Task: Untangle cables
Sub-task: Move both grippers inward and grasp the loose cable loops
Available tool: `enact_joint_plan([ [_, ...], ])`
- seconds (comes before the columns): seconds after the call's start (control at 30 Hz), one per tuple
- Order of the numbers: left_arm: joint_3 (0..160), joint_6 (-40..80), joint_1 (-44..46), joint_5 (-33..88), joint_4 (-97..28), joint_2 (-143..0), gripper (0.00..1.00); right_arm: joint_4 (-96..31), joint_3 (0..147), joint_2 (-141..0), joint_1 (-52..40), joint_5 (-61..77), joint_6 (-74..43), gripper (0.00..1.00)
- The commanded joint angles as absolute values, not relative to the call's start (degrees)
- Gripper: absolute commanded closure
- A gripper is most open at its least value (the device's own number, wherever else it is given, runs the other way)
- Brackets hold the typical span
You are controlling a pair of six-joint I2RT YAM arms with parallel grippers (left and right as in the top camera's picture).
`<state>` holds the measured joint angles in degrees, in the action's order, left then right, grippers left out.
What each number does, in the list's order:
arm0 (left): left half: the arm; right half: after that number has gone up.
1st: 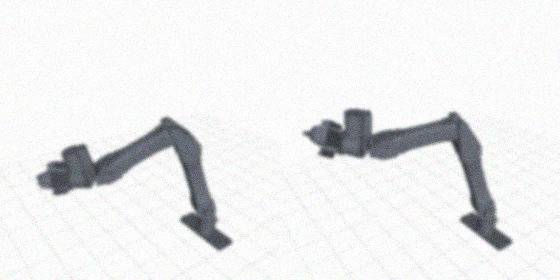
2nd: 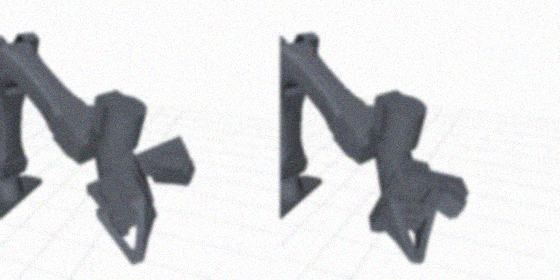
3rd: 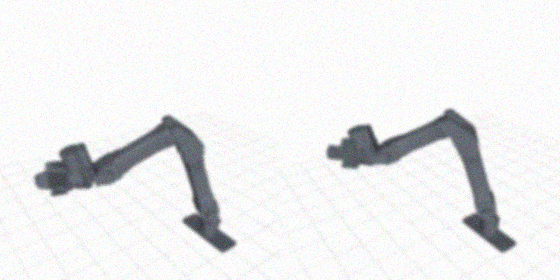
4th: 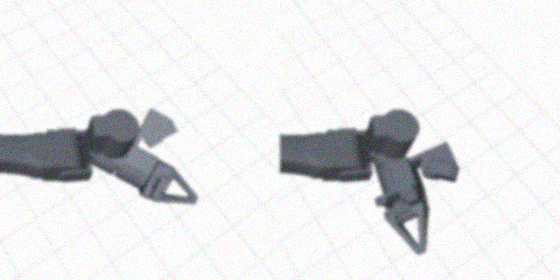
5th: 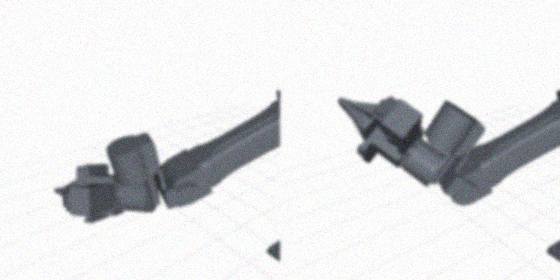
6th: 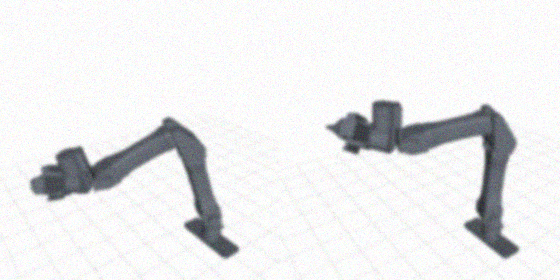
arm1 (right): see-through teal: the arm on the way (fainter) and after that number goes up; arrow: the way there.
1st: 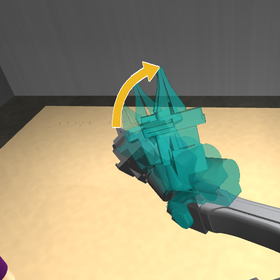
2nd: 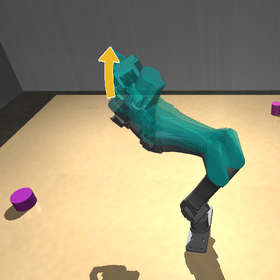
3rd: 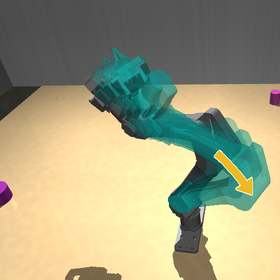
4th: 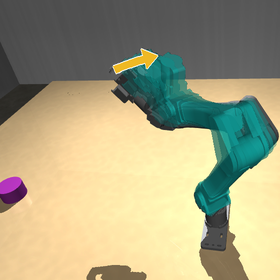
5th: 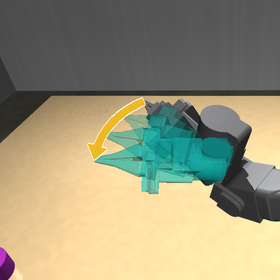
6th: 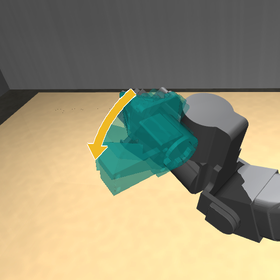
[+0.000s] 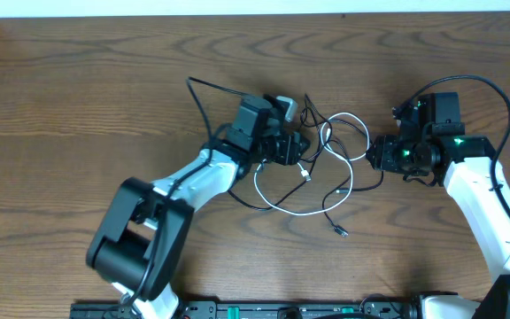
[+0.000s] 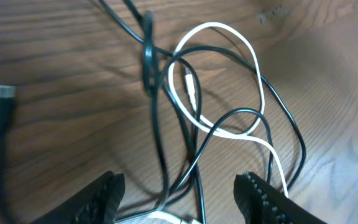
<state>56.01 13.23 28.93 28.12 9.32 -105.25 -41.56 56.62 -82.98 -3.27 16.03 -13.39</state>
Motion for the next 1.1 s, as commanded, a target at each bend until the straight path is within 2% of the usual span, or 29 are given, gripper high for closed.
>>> enact_joint_plan([
  [0.0,56.8,12.5,30.0,27.3,11.2,-107.7,0.38,-41.9,57.2,-82.4,-3.8,16.3,-13.2,0.52],
  [0.07,56.8,12.6,30.0,27.4,11.9,-108.4,0.41,-42.0,57.2,-82.4,-3.8,16.7,-13.2,0.52],
  [0.13,56.8,12.6,29.9,27.4,12.1,-108.3,0.63,-42.0,57.2,-82.4,-3.8,16.7,-13.2,0.52],
  [0.2,56.8,13.0,29.9,28.2,12.1,-107.8,0.92,-42.0,57.2,-82.4,-3.9,16.7,-13.2,0.51],
  [0.37,56.8,14.0,29.9,38.3,9.2,-104.3,0.93,-41.2,57.2,-82.4,-3.9,17.1,-12.9,0.47],
  [0.57,56.8,13.8,29.9,53.8,3.0,-94.7,0.93,-38.5,57.2,-82.4,-3.9,28.3,-2.5,0.41],
  [0.83,56.8,9.8,29.9,49.1,-8.3,-81.1,0.93,-35.4,57.2,-82.4,-3.9,32.2,-0.3,0.35],
  [1.07,56.8,9.6,29.9,48.4,-15.2,-76.2,0.93,-31.0,57.2,-82.4,-5.9,38.2,0.2,0.32],
])
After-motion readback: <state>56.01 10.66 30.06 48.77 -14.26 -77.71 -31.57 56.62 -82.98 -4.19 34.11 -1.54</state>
